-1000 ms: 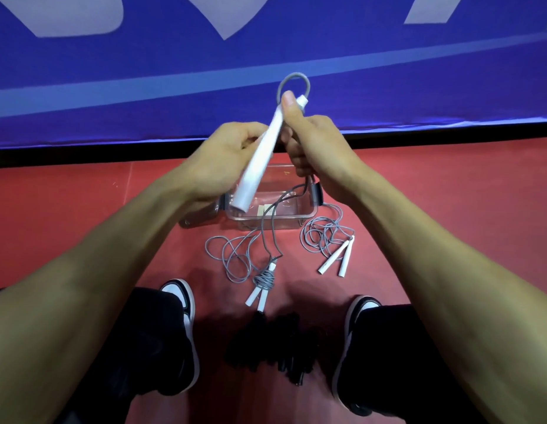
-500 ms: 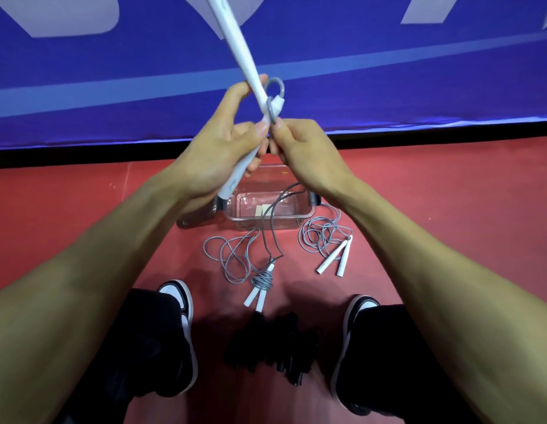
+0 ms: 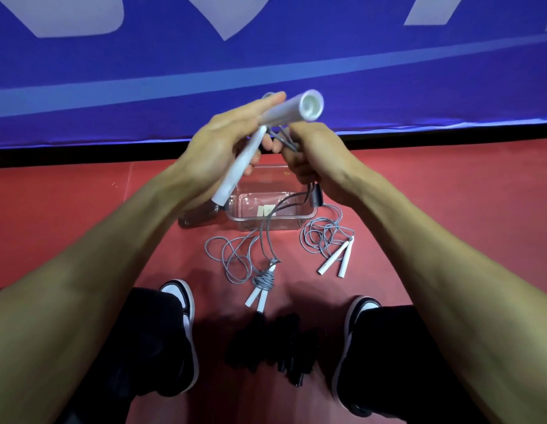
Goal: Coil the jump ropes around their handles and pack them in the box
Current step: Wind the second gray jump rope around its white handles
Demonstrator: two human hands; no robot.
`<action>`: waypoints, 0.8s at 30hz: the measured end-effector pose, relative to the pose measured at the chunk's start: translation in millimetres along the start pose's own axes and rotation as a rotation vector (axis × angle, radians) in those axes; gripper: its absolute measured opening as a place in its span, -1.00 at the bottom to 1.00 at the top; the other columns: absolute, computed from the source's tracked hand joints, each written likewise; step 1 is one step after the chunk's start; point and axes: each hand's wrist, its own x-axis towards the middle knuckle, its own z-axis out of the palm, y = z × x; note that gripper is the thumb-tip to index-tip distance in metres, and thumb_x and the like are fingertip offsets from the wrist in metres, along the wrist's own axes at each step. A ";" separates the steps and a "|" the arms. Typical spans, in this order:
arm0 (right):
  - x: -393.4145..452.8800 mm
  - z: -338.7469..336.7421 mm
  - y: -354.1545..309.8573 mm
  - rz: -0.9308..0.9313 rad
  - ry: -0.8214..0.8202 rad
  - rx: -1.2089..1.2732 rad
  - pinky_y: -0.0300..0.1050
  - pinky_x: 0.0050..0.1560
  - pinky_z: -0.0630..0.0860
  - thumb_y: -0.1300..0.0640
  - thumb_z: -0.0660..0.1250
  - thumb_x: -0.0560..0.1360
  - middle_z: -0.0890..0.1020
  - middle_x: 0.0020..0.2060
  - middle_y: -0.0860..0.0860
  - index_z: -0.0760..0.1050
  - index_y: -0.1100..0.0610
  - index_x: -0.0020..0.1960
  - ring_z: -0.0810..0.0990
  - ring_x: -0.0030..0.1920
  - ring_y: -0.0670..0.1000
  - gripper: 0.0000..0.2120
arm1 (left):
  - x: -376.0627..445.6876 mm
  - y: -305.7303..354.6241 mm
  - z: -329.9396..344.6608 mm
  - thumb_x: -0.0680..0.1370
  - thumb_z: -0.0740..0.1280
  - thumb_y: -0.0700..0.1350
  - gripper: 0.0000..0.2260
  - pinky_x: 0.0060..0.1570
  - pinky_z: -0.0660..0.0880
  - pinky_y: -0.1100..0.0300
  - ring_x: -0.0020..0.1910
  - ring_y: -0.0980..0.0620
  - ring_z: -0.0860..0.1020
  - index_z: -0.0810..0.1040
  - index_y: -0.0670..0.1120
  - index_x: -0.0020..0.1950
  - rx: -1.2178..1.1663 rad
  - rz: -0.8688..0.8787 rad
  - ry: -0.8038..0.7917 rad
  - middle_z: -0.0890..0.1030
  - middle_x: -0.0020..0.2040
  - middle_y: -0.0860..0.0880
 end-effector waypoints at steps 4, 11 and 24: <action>-2.1 0.6 -1.5 -0.021 0.042 -0.139 -0.22 -0.47 0.07 -0.27 0.14 0.62 0.21 -0.47 -0.03 0.37 0.17 -0.24 0.11 -0.46 -0.02 -0.46 | -0.9 -1.9 -1.8 0.70 0.14 -0.05 -0.62 -0.28 0.35 0.15 -0.25 -0.03 0.31 0.39 0.04 0.53 0.196 0.080 -0.023 0.46 -0.09 -0.15; -1.1 4.6 4.5 -0.137 0.064 -0.303 -0.18 -0.47 0.08 -0.20 0.20 0.64 0.20 -0.50 -0.09 0.51 0.39 -0.12 0.12 -0.48 -0.08 -0.39 | -0.9 -4.9 -4.3 0.55 0.46 -0.08 -0.50 0.08 0.52 -0.14 -0.15 -0.11 0.61 0.41 0.02 0.46 0.416 0.013 0.055 0.70 -0.12 -0.13; -2.4 9.8 3.1 -0.306 0.168 -0.306 -0.23 -0.33 0.27 -0.01 0.25 0.66 0.36 -0.42 -0.11 0.44 0.18 -0.22 0.30 -0.40 -0.15 -0.65 | -2.2 -10.5 0.8 0.58 0.40 -0.04 -0.66 -0.41 0.11 0.13 -0.44 0.06 0.18 0.46 -0.24 -0.27 0.129 -0.050 0.077 0.28 -0.45 -0.01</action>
